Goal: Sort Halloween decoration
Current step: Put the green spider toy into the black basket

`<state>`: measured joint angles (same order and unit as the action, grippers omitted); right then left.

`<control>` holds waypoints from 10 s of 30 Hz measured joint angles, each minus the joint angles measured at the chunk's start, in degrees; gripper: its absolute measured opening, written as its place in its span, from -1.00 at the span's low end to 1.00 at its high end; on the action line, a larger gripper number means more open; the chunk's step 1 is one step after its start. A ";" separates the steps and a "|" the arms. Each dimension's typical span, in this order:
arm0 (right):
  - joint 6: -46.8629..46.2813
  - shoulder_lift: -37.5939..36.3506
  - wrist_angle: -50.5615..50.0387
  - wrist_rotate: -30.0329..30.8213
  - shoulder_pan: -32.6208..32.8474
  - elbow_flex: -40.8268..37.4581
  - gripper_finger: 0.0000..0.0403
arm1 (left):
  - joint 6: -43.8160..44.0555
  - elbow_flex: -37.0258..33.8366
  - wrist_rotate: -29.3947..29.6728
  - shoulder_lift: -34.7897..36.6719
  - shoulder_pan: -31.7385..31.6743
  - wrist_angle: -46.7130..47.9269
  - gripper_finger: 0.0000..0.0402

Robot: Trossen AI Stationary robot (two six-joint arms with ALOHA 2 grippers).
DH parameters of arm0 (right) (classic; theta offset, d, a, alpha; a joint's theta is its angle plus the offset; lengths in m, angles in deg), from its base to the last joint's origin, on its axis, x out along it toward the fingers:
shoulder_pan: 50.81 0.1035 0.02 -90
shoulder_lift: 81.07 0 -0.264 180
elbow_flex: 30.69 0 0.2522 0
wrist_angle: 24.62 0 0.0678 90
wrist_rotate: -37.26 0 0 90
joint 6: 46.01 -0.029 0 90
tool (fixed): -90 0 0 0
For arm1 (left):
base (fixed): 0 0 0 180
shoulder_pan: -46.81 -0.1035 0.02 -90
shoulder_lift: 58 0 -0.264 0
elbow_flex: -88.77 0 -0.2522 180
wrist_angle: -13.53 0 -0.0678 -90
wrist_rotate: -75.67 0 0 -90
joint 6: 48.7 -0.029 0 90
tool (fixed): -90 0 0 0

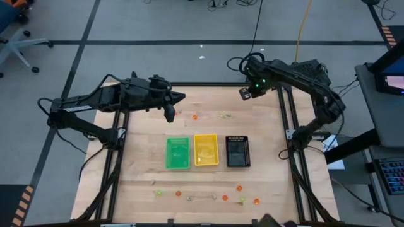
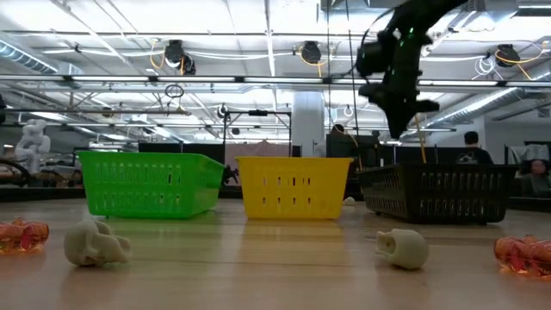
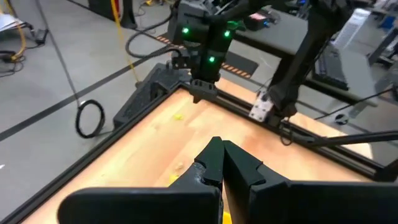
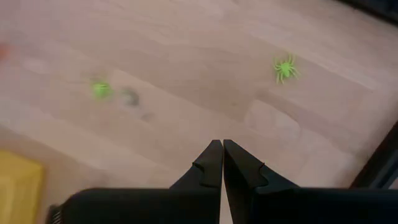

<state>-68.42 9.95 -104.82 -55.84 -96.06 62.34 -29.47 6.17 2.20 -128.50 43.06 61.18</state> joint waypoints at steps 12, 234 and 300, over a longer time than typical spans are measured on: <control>6.99 13.00 3.96 1.51 -8.21 0.00 -0.79 | 1.48 0.00 0.14 0.00 -3.41 0.13 -0.96; 22.71 -49.29 61.88 -30.08 22.99 -32.54 -1.00 | -0.10 -0.03 -7.29 0.02 -3.37 -3.78 -0.96; 2.50 -40.88 37.40 -8.59 45.19 -25.57 -1.00 | -1.91 -0.03 -8.25 0.00 -3.34 -3.05 -0.96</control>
<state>-65.92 -30.93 -67.41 -64.43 -50.87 36.77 -31.38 6.14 -6.06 -128.50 39.72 58.13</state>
